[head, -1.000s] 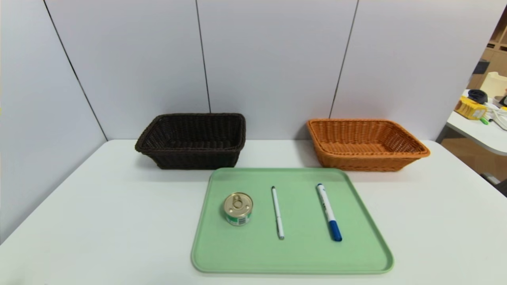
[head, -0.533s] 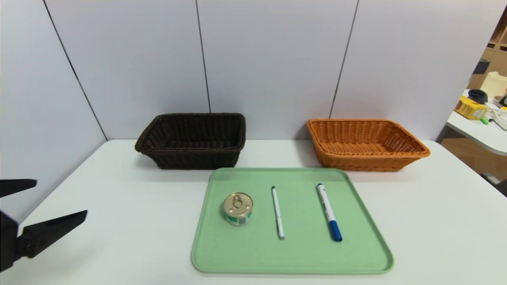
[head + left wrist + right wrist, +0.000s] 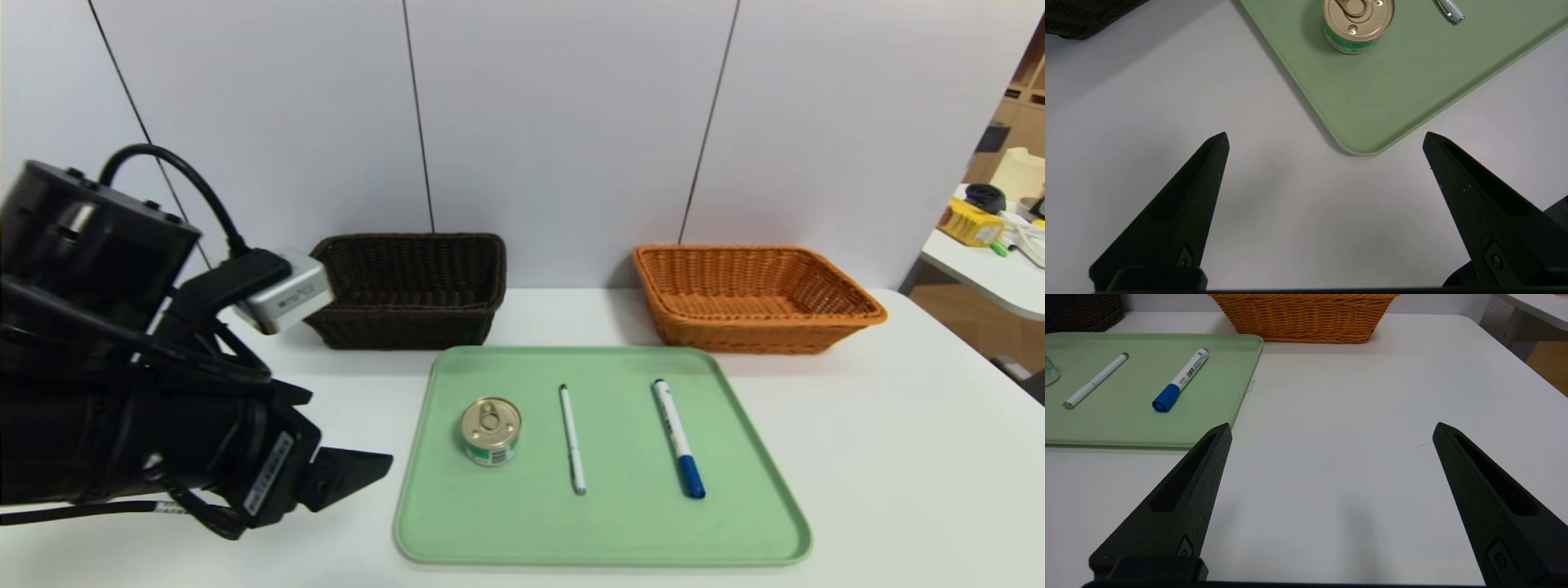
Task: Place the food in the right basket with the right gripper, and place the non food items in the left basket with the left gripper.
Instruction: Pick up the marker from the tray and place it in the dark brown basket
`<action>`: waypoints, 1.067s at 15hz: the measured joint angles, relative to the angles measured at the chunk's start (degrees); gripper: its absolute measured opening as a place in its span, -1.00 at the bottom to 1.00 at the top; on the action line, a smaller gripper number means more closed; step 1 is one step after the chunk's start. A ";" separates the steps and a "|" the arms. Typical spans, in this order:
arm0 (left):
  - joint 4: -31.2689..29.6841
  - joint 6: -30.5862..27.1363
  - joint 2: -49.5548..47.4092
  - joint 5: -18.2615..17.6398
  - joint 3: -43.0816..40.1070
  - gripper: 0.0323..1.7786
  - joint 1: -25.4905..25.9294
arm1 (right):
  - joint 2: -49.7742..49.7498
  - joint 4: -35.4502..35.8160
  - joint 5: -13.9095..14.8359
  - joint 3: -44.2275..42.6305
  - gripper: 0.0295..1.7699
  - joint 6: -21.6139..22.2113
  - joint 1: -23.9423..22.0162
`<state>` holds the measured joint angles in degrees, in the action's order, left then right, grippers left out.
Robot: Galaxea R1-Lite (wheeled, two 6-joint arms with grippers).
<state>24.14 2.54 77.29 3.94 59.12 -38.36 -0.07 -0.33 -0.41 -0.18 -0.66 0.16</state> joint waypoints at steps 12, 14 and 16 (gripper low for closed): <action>0.15 24.20 26.40 21.03 20.83 0.90 -20.32 | 0.00 0.00 0.00 0.00 0.92 0.00 0.00; 0.34 24.17 29.88 21.03 24.86 0.90 -20.59 | 0.00 0.02 0.00 0.00 0.92 -0.02 0.00; 1.60 24.16 33.24 20.98 29.11 0.90 -20.64 | 0.00 0.04 0.00 0.00 0.92 -0.02 0.00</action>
<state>25.73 26.70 110.53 24.92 88.24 -59.00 -0.07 -0.29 -0.41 -0.18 -0.68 0.16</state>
